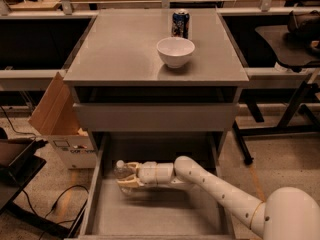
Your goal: Place water bottle into middle drawer
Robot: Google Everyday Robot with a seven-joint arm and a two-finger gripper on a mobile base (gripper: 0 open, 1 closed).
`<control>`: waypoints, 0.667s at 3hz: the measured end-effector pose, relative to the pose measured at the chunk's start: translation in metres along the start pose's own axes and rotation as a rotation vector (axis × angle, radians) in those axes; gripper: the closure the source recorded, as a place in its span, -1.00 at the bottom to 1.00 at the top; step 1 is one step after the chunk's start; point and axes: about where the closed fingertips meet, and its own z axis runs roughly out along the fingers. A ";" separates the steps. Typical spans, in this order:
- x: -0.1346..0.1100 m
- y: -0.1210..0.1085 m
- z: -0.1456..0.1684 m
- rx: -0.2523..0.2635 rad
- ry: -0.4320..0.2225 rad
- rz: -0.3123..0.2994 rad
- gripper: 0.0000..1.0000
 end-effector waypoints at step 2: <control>-0.001 0.003 0.004 -0.008 -0.002 0.001 -0.21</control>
Offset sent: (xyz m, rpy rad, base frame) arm -0.0010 0.0020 0.0000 0.0012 0.0007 0.0035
